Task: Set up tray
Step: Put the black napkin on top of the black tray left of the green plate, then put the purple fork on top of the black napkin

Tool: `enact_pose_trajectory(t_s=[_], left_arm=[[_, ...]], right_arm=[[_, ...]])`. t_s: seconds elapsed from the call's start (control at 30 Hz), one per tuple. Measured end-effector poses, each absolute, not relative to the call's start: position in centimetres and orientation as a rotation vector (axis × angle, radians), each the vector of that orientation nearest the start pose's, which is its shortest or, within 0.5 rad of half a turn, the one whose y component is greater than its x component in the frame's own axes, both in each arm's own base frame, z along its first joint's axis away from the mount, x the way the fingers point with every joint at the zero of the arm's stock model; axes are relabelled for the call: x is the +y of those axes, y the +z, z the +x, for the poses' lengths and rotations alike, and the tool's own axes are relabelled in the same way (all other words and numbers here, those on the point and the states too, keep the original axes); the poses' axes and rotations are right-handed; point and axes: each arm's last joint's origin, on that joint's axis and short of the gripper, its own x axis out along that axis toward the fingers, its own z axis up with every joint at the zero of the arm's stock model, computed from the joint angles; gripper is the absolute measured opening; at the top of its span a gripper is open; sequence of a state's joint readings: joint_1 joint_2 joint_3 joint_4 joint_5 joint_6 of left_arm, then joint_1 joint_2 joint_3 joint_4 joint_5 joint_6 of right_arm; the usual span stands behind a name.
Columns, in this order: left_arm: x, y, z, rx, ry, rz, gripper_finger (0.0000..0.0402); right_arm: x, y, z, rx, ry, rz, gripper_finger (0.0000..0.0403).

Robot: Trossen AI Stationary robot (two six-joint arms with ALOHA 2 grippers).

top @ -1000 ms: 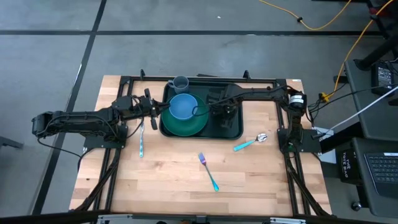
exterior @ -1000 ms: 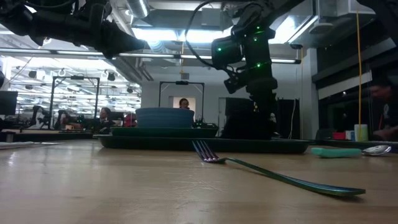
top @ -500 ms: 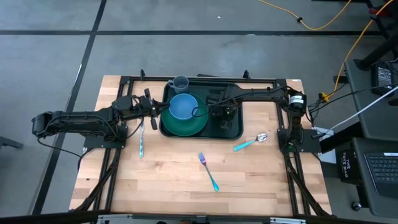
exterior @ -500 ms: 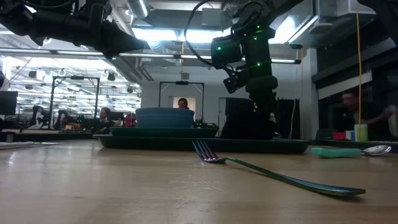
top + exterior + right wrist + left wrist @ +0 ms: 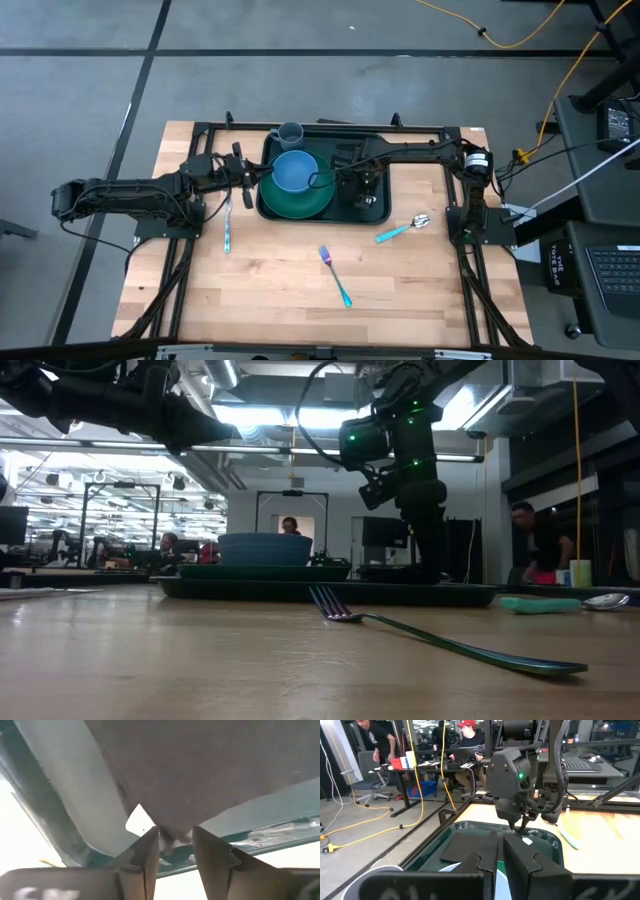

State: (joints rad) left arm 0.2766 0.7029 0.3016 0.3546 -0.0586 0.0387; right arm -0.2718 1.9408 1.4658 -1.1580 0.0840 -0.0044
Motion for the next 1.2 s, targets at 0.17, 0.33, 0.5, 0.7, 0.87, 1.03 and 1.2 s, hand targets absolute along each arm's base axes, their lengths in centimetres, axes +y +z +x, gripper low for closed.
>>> enact_pose_trajectory(t_s=[0.17, 0.33, 0.5, 0.7, 0.87, 1.03, 1.2], left_arm=[[4.6, 22.9, 15.7, 0.053, 0.334, 0.033, 0.002], [4.6, 22.9, 15.7, 0.053, 0.334, 0.034, 0.002], [4.6, 22.9, 15.7, 0.053, 0.334, 0.034, 0.002], [4.6, 22.9, 15.7, 0.052, 0.334, 0.034, 0.002], [4.6, 22.9, 15.7, 0.051, 0.335, 0.035, 0.002], [4.7, 23.0, 15.7, 0.045, 0.341, 0.043, 0.0019], [4.7, 23.0, 15.7, 0.045, 0.341, 0.044, 0.0022]], right_arm=[[-9.6, 19.5, 34.1, 1.633, -0.221, 0.198, 0.0123], [-9.5, 19.5, 33.9, 1.655, -0.2, 0.184, 0.0124], [-9.6, 20.9, 33.3, 1.636, -0.244, 0.115, 0.011], [-9.2, 25.8, 31.5, 1.466, -0.295, 0.104, 0.0051], [-8.8, 29.5, 29.8, 1.299, -0.409, 0.071, 0.0008], [-7.4, 29.6, 28.1, 1.137, -0.415, 0.04, 0.0012], [-5.7, 27.2, 25.3, 1.005, -0.458, 0.119, 0.0008]])
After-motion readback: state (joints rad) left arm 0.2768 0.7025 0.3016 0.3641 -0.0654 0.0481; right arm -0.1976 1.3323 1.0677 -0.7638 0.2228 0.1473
